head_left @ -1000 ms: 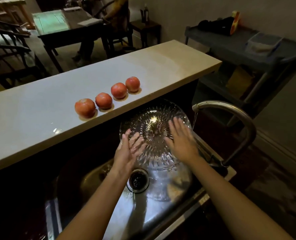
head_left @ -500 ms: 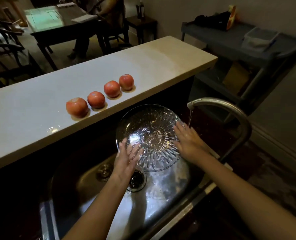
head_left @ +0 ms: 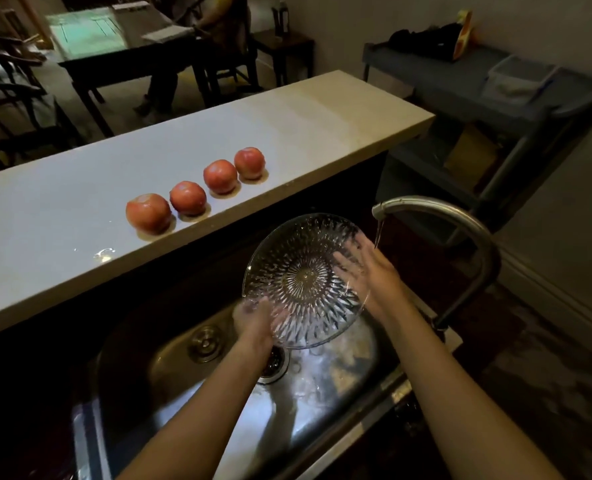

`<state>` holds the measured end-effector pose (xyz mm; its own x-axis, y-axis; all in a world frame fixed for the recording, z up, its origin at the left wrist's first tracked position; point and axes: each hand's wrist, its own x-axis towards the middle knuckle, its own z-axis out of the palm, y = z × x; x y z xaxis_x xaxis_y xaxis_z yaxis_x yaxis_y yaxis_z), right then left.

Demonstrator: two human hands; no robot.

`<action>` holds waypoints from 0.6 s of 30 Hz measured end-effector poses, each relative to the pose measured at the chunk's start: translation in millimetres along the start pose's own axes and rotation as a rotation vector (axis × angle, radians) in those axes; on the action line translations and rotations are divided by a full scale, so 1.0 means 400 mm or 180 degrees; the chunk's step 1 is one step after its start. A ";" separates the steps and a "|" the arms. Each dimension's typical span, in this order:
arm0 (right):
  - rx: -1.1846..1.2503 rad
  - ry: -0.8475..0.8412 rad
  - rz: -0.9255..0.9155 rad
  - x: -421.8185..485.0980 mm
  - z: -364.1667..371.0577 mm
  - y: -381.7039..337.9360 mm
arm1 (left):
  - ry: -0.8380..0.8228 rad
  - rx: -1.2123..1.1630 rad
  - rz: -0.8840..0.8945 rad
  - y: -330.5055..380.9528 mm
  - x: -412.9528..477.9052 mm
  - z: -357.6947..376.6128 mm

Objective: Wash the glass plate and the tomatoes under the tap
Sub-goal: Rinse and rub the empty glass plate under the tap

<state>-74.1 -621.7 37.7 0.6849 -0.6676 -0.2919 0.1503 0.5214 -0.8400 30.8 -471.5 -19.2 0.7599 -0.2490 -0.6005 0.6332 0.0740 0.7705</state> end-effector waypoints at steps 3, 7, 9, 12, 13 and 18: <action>0.0163 0.0268 -0.0103 0.001 -0.019 0.013 | 0.0419 0.2752 0.1603 -0.011 -0.006 0.015; 0.0037 0.0288 -0.0276 0.007 -0.007 0.002 | -0.0652 0.4403 0.2702 -0.049 -0.051 0.113; -0.0191 0.0211 -0.0222 -0.001 0.000 0.015 | -0.1298 0.4171 0.3062 -0.062 -0.075 0.179; -0.0167 0.0295 -0.0193 -0.015 -0.013 0.017 | -0.1619 0.4316 0.3548 -0.032 -0.073 0.242; 0.0054 0.0293 -0.0189 -0.019 -0.021 0.009 | -0.1625 0.4462 0.3665 -0.017 -0.060 0.245; 0.0414 0.0309 -0.0202 -0.051 -0.046 -0.050 | -0.0693 0.4686 0.3053 0.059 0.075 0.156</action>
<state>-104.1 -628.2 52.2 0.6001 -0.7462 -0.2883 0.2863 0.5368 -0.7936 59.4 -537.4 -5.5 0.6402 -0.7643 0.0774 -0.7190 -0.5605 0.4110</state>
